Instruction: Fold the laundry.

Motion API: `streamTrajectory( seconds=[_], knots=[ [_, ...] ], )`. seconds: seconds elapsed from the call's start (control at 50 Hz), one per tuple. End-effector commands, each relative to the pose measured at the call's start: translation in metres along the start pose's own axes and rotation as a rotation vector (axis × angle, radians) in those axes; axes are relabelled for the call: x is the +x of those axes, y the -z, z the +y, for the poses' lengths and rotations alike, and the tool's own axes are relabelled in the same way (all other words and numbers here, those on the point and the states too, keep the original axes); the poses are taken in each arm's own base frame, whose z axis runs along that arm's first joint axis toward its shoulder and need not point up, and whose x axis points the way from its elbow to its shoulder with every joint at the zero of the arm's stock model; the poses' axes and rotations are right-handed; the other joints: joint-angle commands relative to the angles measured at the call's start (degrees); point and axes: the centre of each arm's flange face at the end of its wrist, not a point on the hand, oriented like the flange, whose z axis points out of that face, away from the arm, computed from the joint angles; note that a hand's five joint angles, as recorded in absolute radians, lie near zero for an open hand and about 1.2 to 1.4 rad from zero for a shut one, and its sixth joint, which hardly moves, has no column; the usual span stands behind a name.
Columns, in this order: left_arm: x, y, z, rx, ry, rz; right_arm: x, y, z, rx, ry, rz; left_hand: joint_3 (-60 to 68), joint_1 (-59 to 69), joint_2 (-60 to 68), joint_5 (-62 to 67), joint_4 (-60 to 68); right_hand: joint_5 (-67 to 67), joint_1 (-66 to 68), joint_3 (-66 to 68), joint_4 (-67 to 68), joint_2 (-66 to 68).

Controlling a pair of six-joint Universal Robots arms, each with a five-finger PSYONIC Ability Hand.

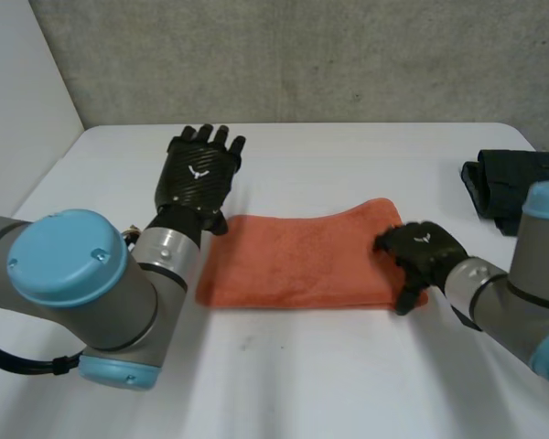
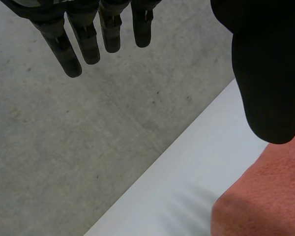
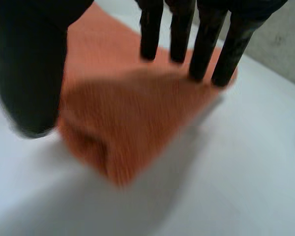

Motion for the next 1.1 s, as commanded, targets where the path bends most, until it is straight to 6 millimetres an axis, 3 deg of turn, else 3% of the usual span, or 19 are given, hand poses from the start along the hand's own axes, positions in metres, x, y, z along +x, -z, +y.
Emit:
streamTrajectory(
  seconds=[0.02,0.12,0.22,0.26,0.34,0.36,0.44,0.5,0.52,0.58,0.62,0.66,0.72,0.74,0.8,0.82,0.9,0.98,1.1],
  knots=[
    [0.004,-0.001,0.001,-0.002,0.002,0.006,0.015,-0.013,0.021,-0.026,0.044,0.043,-1.85,-0.85,-1.51,-2.44,-1.5,56.25,59.15,55.59,56.53,55.64],
    [0.004,0.003,0.002,-0.009,0.001,0.008,0.02,-0.013,0.018,-0.013,0.111,0.089,-1.85,-0.85,-1.51,-2.44,-1.5,56.37,59.27,55.71,56.64,55.76],
    [-0.003,0.004,-0.001,-0.017,-0.003,-0.002,0.032,0.0,-0.026,0.105,0.298,0.192,-1.85,-0.85,-1.51,-2.44,-1.5,56.37,59.27,55.71,56.64,55.76],
    [-0.009,0.005,-0.004,-0.017,-0.002,-0.012,0.028,0.0,-0.035,0.122,0.363,0.202,-1.85,-0.85,-1.51,-2.44,-1.5,56.37,59.27,55.71,56.64,55.76],
    [-0.024,0.002,-0.005,-0.033,-0.003,-0.048,-0.025,-0.001,-0.066,0.218,0.544,0.139,-1.85,-0.85,-1.51,-2.44,-1.5,56.37,59.27,55.71,56.64,55.76],
    [-0.026,0.002,-0.005,-0.036,-0.004,-0.052,-0.053,-0.001,-0.078,0.274,0.614,0.101,-1.85,-0.85,-1.51,-2.44,-1.5,56.37,59.27,55.71,56.64,55.76],
    [-0.036,0.001,-0.01,-0.026,-0.001,-0.079,-0.105,0.002,-0.091,0.375,0.739,0.0,-2.02,-1.02,-1.68,-2.61,-1.67,56.37,59.27,55.71,56.64,55.76],
    [-0.048,-0.002,-0.012,-0.022,0.006,-0.116,-0.134,0.001,-0.086,0.417,0.806,-0.085,-1.85,-0.85,-1.51,-2.44,-1.5,56.37,59.27,55.71,56.64,55.76],
    [-0.051,-0.003,-0.012,-0.022,0.01,-0.129,-0.152,-0.001,-0.076,0.436,0.845,-0.158,-1.85,-0.85,-1.51,-2.44,-1.5,56.37,59.27,55.71,56.64,55.76],
    [-0.06,-0.006,-0.014,-0.022,0.038,-0.172,-0.179,0.0,-0.064,0.475,0.897,-0.265,-1.85,-0.85,-1.51,-2.44,-1.5,56.37,59.27,55.71,56.64,55.76],
    [-0.062,-0.007,-0.014,-0.022,0.065,-0.191,-0.188,0.002,-0.062,0.502,0.892,-0.31,-1.85,-0.85,-1.51,-2.44,-1.5,38.83,41.73,38.17,39.11,38.22],
    [-0.062,-0.007,-0.016,-0.016,0.08,-0.195,-0.188,0.003,-0.064,0.506,0.868,-0.314,-1.85,-0.85,-1.51,-2.44,-1.5,32.91,35.81,32.25,33.19,32.3],
    [-0.061,-0.01,-0.018,-0.006,0.107,-0.194,-0.179,0.004,-0.074,0.481,0.711,-0.295,-1.85,-0.85,-1.51,-2.44,-1.5,-1.15,1.75,-1.8,-0.87,-1.75],
    [-0.061,-0.01,-0.018,-0.007,0.108,-0.195,-0.166,0.0,-0.079,0.449,0.585,-0.265,-1.85,-0.85,-1.51,-2.44,-1.5,-13.63,-10.73,-14.29,-13.36,-14.24],
    [-0.056,-0.011,-0.022,0.008,0.125,-0.181,-0.131,-0.009,-0.084,0.387,0.37,-0.191,-1.68,-0.68,-1.35,-2.27,-1.34,-13.63,-10.73,-14.29,-13.36,-14.24],
    [-0.048,-0.012,-0.023,0.014,0.137,-0.158,-0.108,-0.013,-0.087,0.361,0.226,-0.145,-1.52,-0.52,-1.18,-2.11,-1.17,-13.63,-10.73,-14.29,-13.36,-14.24],
    [-0.016,-0.01,-0.025,0.012,0.189,-0.072,-0.067,-0.008,-0.099,0.335,-0.08,-0.091,-0.68,0.32,-0.34,-1.27,-0.33,-13.63,-10.73,-14.29,-13.36,-14.24],
    [0.006,-0.003,-0.029,-0.018,0.258,0.009,-0.05,-0.006,-0.096,0.261,-0.247,-0.09,-0.67,0.33,-0.34,-1.26,-0.33,-13.63,-10.73,-14.29,-13.36,-14.24],
    [0.035,-0.001,-0.017,-0.102,0.362,0.15,-0.041,-0.019,-0.084,0.176,-0.28,-0.072,1.68,2.68,2.02,1.09,2.02,-13.63,-10.73,-14.29,-13.36,-14.24]
  ],
)
